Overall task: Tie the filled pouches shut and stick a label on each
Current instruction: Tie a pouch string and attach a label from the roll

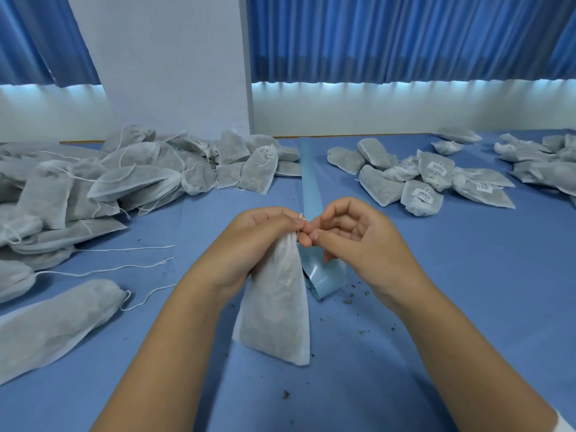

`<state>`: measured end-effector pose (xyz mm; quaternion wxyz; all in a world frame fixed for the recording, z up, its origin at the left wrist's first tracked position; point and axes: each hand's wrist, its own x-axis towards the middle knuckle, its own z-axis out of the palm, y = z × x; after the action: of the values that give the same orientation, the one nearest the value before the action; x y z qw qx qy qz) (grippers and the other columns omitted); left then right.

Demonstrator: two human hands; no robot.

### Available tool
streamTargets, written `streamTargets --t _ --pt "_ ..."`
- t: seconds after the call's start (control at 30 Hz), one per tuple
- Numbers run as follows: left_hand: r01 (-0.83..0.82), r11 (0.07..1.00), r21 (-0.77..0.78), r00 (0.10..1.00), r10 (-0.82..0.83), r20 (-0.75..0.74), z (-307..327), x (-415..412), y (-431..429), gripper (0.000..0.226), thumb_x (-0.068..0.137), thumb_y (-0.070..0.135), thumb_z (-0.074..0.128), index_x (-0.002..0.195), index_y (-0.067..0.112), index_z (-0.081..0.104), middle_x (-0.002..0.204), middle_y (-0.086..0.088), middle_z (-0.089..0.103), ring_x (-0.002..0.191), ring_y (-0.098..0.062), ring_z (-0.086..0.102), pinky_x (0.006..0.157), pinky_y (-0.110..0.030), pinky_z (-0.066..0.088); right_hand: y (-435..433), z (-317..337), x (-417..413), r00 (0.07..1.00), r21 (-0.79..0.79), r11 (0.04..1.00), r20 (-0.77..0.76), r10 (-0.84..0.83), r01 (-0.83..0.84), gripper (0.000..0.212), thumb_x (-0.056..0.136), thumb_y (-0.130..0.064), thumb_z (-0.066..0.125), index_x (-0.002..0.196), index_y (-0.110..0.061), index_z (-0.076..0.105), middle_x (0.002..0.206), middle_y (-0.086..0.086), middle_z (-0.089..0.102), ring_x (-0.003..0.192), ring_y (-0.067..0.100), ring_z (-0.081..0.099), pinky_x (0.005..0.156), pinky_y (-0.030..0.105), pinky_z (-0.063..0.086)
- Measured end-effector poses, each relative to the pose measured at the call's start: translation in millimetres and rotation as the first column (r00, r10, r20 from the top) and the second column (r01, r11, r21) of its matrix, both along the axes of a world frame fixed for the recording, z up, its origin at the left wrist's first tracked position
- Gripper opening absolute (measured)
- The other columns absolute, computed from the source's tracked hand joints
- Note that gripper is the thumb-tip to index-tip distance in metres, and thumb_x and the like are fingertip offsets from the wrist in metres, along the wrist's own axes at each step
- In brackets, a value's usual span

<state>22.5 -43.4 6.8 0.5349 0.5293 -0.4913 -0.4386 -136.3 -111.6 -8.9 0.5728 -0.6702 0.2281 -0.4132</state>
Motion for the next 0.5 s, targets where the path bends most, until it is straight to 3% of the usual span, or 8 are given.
streamTargets --t 0.1,0.23,0.33,0.5 --pt "0.018 1.000 0.010 1.000 -0.018 0.003 0.8 -1.3 0.3 0.020 0.082 0.021 0.062 0.067 0.024 0.074 0.072 0.001 0.071 0.070 -0.005 0.065 0.077 -0.025 0.045 0.6 -0.9 1.7 1.000 -0.027 1.000 -0.012 -0.003 0.003 0.021 0.085 0.004 0.066 0.084 -0.015 0.058 0.080 0.002 0.071 0.074 0.013 0.065 0.059 0.019 0.049" --pt "0.014 1.000 0.011 0.998 -0.015 0.068 -1.7 -1.4 0.2 0.024 0.090 0.014 0.063 0.071 0.025 0.074 0.086 0.002 0.075 0.084 -0.005 0.066 0.087 -0.028 0.044 0.3 0.7 2.9 0.999 0.004 1.000 -0.038 -0.016 0.016 0.022 0.087 0.009 0.054 0.082 -0.012 0.055 0.071 -0.003 0.063 0.066 0.010 0.061 0.061 0.020 0.050" --pt "-0.040 0.998 0.043 0.994 0.035 0.100 -2.3 -3.6 -1.1 0.023 0.086 0.019 0.067 0.065 0.026 0.073 0.091 0.008 0.074 0.089 -0.004 0.061 0.080 -0.022 0.041 -1.6 2.4 1.9 0.999 0.059 0.997 -0.018 -0.042 0.043 0.023 0.088 0.009 0.049 0.082 -0.013 0.054 0.072 -0.002 0.061 0.062 0.010 0.060 0.065 0.022 0.051" --pt "-0.070 0.996 0.050 0.989 0.063 0.131 -4.0 -4.3 -3.8 0.018 0.088 0.016 0.067 0.072 0.021 0.073 0.084 0.005 0.073 0.086 -0.004 0.062 0.080 -0.022 0.041 -1.9 0.7 3.3 0.999 0.117 0.993 0.048 -0.024 0.018 0.020 0.084 0.005 0.061 0.083 -0.013 0.054 0.073 -0.004 0.059 0.065 0.011 0.059 0.065 0.025 0.048"
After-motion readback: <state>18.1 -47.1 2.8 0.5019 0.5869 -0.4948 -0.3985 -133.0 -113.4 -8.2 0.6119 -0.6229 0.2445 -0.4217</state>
